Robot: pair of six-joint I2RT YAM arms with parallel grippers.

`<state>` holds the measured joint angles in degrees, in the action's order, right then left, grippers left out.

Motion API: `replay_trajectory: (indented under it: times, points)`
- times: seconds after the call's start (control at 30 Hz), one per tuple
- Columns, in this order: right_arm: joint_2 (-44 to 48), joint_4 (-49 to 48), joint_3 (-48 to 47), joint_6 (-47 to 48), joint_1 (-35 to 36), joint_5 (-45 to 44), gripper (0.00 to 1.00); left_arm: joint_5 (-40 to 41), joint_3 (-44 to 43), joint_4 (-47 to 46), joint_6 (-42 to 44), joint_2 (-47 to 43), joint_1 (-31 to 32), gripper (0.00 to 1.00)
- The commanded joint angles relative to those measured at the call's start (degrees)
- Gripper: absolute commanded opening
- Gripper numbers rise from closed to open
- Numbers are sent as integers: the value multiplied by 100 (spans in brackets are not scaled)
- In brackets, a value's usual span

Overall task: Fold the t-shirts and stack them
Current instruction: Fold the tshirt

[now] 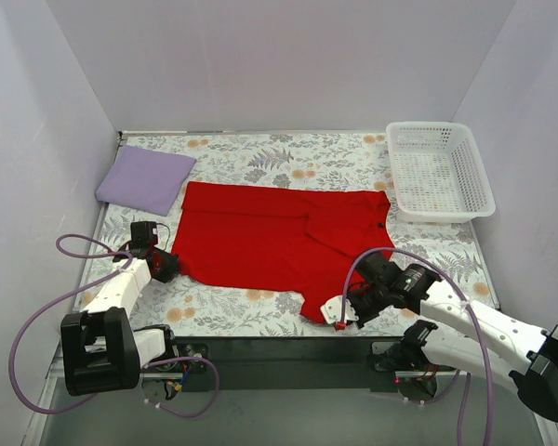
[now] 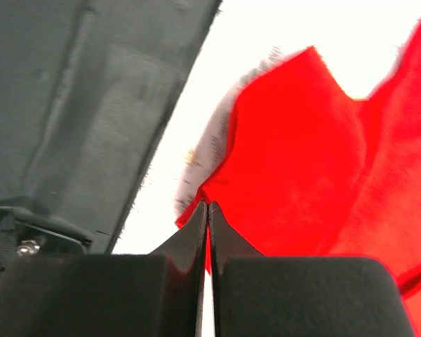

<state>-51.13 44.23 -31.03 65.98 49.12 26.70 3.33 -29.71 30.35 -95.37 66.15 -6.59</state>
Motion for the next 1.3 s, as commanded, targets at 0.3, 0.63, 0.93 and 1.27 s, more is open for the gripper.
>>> replay_trajectory:
  times: [0.3,0.63,0.93,1.27]
  points:
    - [323,60,-747,-173,-1080,-33,1,-105,27,-64,36,-102,-18,0]
    - [201,16,-1239,-313,-1274,-270,1,-149,27,-108,63,-94,-9,0]
    - [16,7,-1713,-305,-1274,-376,1,-157,36,-117,63,-111,-26,0]
    - [-186,-125,-2004,-313,-1300,-543,1,-52,-52,-3,45,-304,-18,0]
